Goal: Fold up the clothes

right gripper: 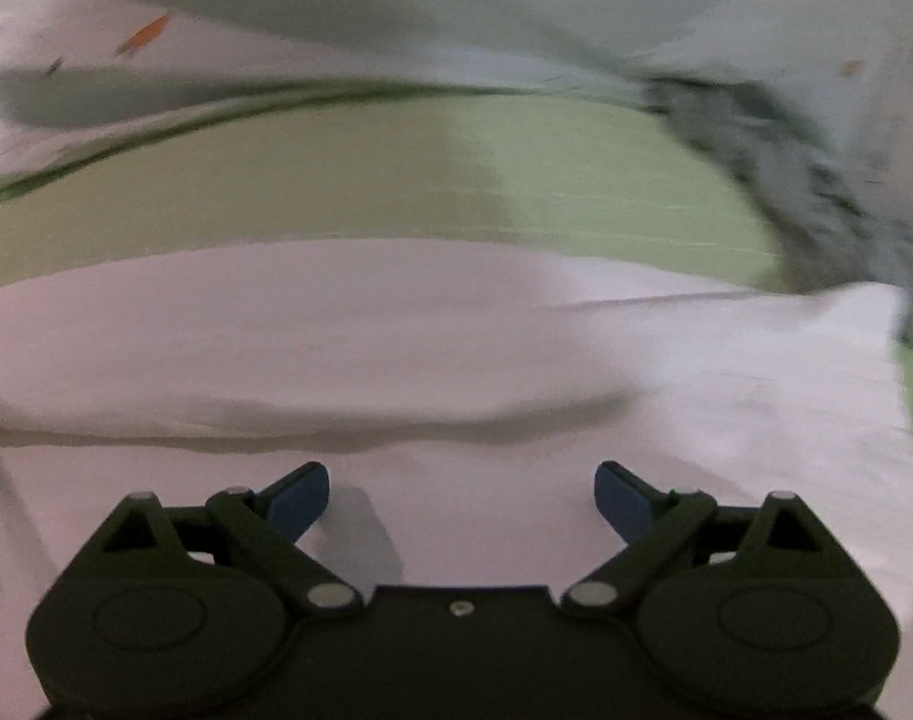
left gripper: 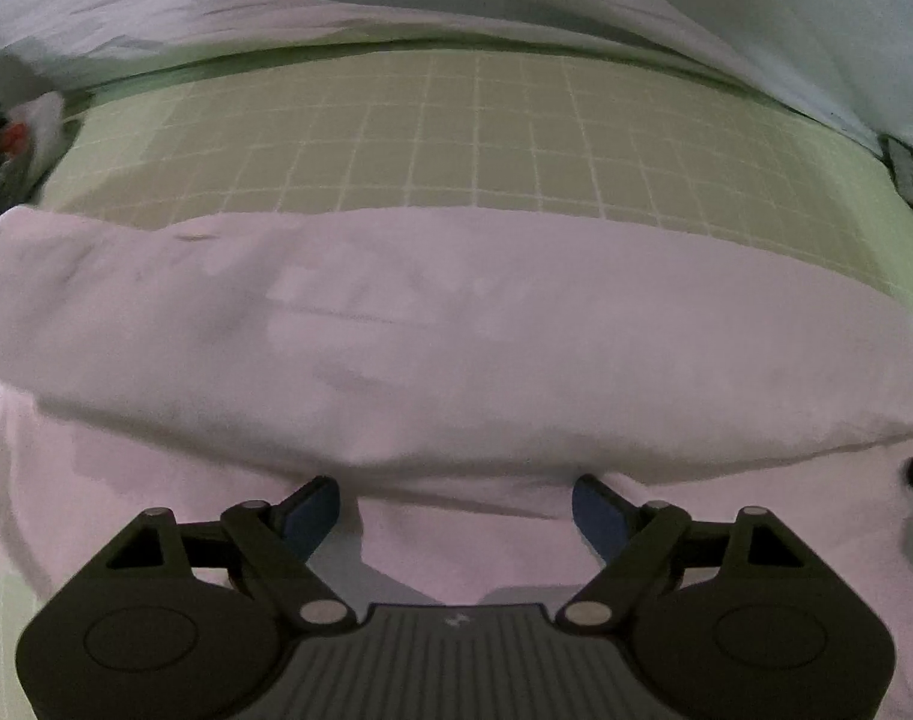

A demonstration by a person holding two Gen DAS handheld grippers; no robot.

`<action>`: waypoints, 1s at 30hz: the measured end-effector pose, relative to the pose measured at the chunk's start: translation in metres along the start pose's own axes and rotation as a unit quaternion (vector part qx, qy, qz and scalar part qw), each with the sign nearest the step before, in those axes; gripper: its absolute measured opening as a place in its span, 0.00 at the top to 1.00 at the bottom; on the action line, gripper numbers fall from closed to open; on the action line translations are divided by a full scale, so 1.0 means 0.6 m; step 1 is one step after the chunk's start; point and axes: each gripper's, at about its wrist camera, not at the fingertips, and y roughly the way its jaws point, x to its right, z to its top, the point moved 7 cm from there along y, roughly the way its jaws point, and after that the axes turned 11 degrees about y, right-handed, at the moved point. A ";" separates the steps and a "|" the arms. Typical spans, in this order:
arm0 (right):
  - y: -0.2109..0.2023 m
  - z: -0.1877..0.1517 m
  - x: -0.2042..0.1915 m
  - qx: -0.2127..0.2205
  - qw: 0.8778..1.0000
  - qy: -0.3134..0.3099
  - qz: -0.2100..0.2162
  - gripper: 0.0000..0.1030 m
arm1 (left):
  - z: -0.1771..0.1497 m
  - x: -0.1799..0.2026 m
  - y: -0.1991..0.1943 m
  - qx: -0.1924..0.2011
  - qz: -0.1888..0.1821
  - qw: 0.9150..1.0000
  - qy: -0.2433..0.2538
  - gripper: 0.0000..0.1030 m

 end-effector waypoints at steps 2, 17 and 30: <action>0.015 0.002 -0.029 -0.013 1.000 -0.009 0.013 0.07 | 0.013 -0.004 0.008 0.005 -0.004 1.000 0.000 0.17; 0.128 0.150 -0.122 0.019 0.998 -0.038 0.048 0.05 | 0.141 -0.064 0.056 0.067 0.024 0.994 -0.077 0.16; 0.064 0.037 -0.197 -0.025 0.988 -0.087 0.126 0.04 | 0.065 -0.138 -0.026 0.083 0.085 0.981 -0.155 0.16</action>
